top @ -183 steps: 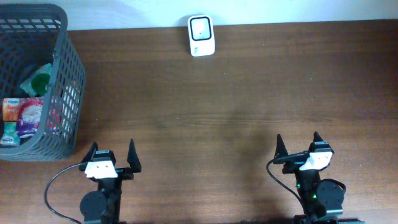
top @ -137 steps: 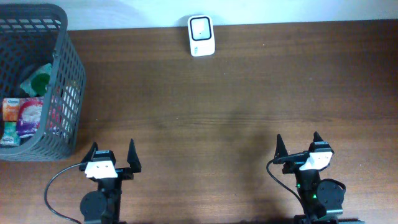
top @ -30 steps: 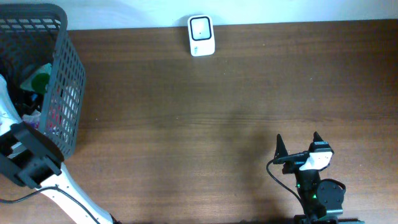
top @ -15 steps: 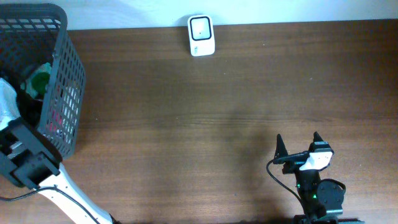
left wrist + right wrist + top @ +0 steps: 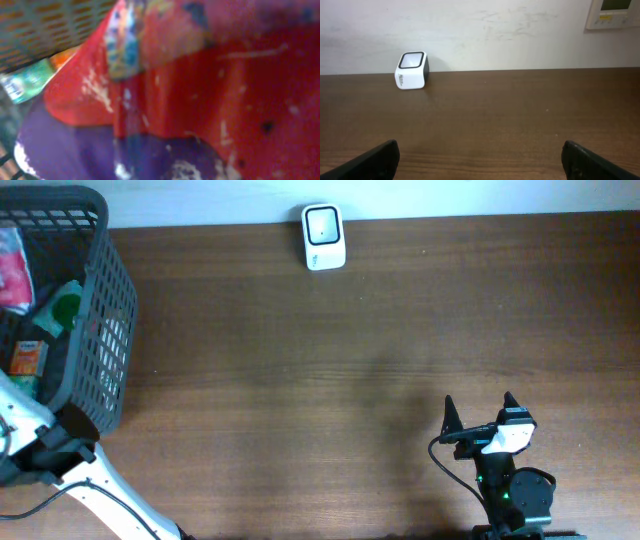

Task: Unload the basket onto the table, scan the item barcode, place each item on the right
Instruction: 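Carry the red-purple pack to the scanner and set it down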

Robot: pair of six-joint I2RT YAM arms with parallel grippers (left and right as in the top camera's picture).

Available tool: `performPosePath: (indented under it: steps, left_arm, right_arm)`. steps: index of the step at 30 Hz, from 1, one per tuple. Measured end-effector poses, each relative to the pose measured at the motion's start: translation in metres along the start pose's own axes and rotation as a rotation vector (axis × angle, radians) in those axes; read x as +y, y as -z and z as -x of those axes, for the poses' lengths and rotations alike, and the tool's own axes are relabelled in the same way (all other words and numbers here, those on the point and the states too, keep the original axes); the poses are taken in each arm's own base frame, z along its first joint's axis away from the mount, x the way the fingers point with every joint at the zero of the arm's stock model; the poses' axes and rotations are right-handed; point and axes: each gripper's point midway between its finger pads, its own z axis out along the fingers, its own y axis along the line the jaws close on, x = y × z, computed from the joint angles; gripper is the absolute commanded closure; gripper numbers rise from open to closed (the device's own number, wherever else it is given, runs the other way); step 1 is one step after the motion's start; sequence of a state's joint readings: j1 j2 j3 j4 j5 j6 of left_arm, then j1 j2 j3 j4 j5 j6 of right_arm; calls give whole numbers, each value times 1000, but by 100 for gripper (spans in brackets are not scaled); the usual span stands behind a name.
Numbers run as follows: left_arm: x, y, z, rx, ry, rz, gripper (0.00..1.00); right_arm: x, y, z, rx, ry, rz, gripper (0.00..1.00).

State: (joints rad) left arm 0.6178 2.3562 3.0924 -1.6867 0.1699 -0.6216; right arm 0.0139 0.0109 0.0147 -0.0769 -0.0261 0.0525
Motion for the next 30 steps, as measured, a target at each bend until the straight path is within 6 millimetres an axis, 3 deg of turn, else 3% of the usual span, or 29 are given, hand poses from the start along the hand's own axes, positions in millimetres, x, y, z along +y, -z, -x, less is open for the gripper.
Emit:
performPosePath:
  steps: [3, 5, 7, 8, 9, 10, 11, 12, 14, 16, 19, 23, 25, 30]
  left_arm:
    - [-38, 21, -4, 18, -28, -197, 100]
    - [-68, 30, -20, 88, -60, -340, 100]
    - [-107, 36, -59, 197, -123, -451, 100]
    - [-115, 38, -69, 220, -139, -471, 97]
    - [-150, 43, -107, 278, -243, -545, 95]
    - [-168, 47, -129, 298, -312, -579, 94]
    - [-184, 50, -153, 316, -381, -603, 96]
    - [-201, 53, -190, 334, -475, -598, 98]
    - [-217, 54, -246, 345, -605, -550, 97]
    - [-225, 49, -296, 352, -713, -479, 94]
    - [-223, 31, -392, 377, -921, -337, 94]
    - [-203, -10, -474, 340, -1126, -170, 94]
    - [-186, -31, -506, 326, -1207, -101, 92]
    - [-150, -77, -533, 330, -1272, 2, 76]
  right_arm:
    - [0, 0, 0, 0, 0, 0, 1]
    - [0, 0, 0, 0, 0, 0, 1]
    - [0, 0, 0, 0, 0, 0, 1]
    - [0, 0, 0, 1, 0, 0, 1]
    - [0, 0, 0, 0, 0, 0, 1]
    - [0, 0, 0, 0, -1, 0, 1]
    - [0, 0, 0, 0, 0, 0, 1]
    - [0, 0, 0, 0, 0, 0, 1]
    - [0, 0, 0, 0, 0, 0, 1]
    - [0, 0, 0, 0, 0, 0, 1]
    - [0, 0, 0, 0, 0, 0, 1]
    - [0, 0, 0, 0, 0, 0, 1]
    - [0, 0, 0, 0, 0, 0, 1]
    - [0, 0, 0, 0, 0, 0, 1]
